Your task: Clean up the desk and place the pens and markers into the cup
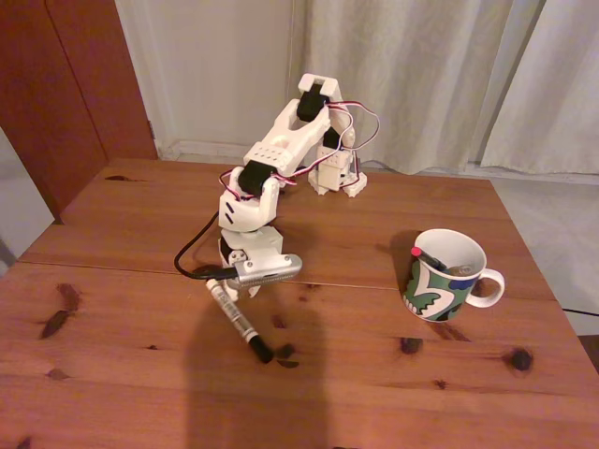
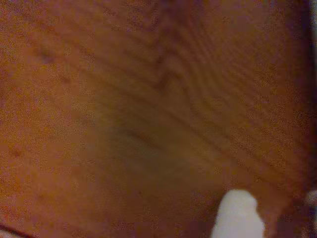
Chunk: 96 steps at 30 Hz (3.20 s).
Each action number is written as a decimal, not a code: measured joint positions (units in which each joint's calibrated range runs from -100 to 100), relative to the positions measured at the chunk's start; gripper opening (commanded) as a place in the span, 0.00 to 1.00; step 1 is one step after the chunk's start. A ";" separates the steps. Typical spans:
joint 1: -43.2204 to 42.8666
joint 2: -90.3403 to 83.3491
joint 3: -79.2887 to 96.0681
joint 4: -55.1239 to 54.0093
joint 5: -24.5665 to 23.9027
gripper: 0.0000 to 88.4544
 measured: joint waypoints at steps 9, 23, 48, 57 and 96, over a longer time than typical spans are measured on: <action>0.00 0.17 -0.76 -0.75 -1.22 0.17; 0.00 -0.25 -4.59 6.47 -2.10 0.17; 4.25 -0.42 -11.13 7.55 -2.15 0.17; 5.13 -0.25 -11.21 7.55 -2.15 0.17; 1.61 6.10 -11.63 1.41 -5.03 0.14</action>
